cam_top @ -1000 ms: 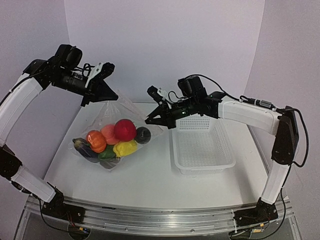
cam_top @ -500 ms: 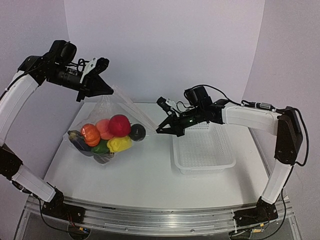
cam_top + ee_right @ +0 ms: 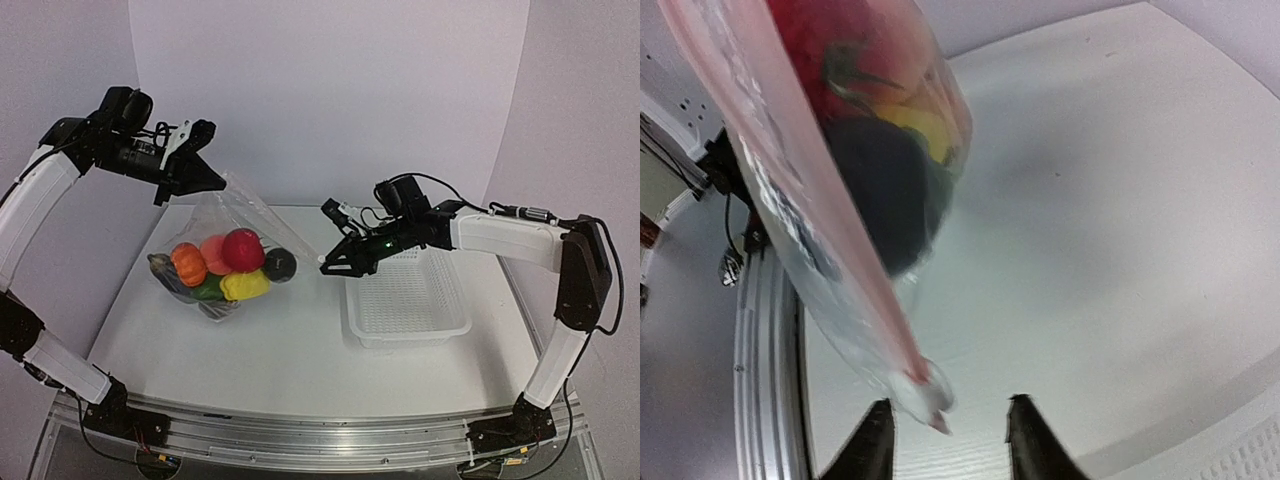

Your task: Open the zip-top bag and remove the fake food

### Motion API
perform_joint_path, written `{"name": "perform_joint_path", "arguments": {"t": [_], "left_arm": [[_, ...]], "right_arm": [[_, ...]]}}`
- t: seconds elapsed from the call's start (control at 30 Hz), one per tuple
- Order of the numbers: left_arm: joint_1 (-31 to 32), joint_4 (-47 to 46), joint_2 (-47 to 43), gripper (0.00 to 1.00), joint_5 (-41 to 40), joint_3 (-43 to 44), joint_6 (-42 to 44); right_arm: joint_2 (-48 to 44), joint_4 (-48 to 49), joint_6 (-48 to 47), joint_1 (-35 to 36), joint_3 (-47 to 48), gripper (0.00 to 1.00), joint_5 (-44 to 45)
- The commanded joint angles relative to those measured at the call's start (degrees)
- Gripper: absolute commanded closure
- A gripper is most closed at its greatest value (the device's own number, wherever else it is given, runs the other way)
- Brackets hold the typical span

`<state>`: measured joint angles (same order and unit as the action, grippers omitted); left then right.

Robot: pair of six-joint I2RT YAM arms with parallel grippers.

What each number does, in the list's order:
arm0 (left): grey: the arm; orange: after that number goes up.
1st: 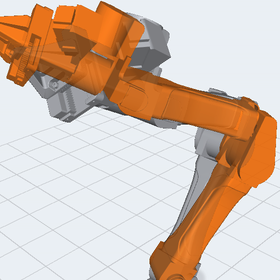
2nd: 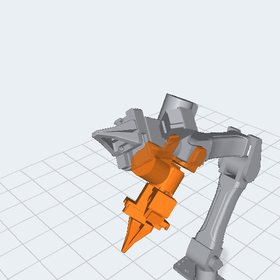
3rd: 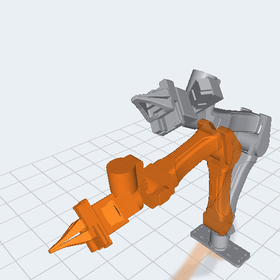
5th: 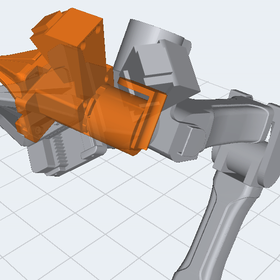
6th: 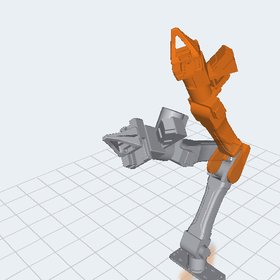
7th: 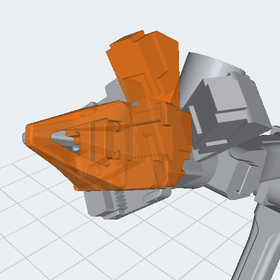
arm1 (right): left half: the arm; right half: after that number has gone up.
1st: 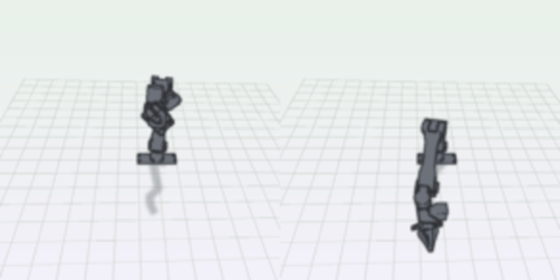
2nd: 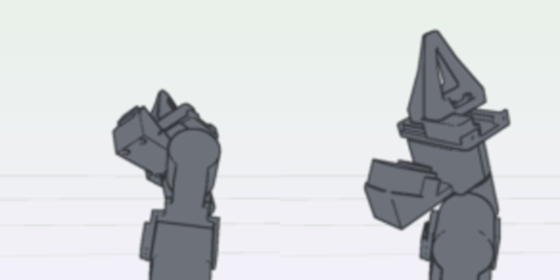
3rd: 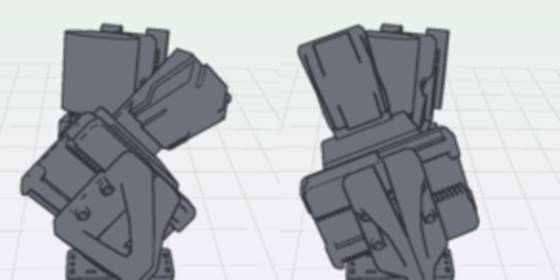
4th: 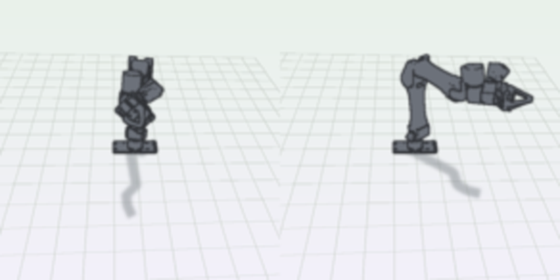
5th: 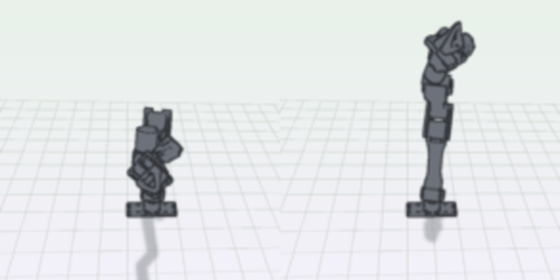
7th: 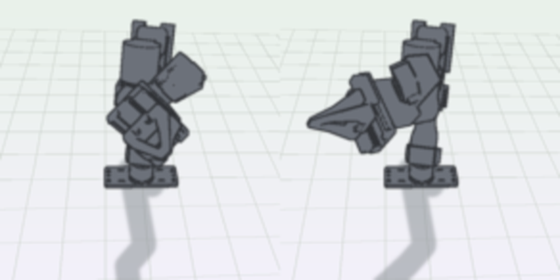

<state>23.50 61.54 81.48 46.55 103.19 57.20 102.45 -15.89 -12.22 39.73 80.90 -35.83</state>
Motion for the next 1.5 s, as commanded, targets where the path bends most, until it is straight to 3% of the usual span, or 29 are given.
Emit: {"name": "perform_joint_path", "arguments": {"t": [0.0,0.1,0.23,0.43,0.8,1.47], "left_arm": [[-0.90,-2.84,-4.79,1.00,5.13,-3.14,8.84],[-0.86,2.41,-5.30,1.00,5.68,-5.65,21.01],[-0.89,7.24,-5.95,1.00,5.59,-8.91,32.85],[-0.87,3.57,-8.18,1.00,7.84,-14.43,41.55],[-0.89,-1.21,-9.54,1.00,9.67,-18.45,38.54],[-0.90,-2.19,-9.81,1.00,9.90,-18.51,36.50]], "right_arm": [[-3.54,-5.36,3.32,-1.44,0.12,0.48,3.22],[-6.34,-5.38,3.77,-1.37,1.83,0.18,4.08],[-8.19,-5.37,3.56,-0.08,5.65,0.14,4.78],[-5.85,-5.03,-0.79,6.28,11.45,0.16,9.13],[0.87,-3.54,-1.84,9.17,17.07,0.32,10.65],[8.58,-2.65,-3.49,10.24,22.00,0.41,6.71]]}}
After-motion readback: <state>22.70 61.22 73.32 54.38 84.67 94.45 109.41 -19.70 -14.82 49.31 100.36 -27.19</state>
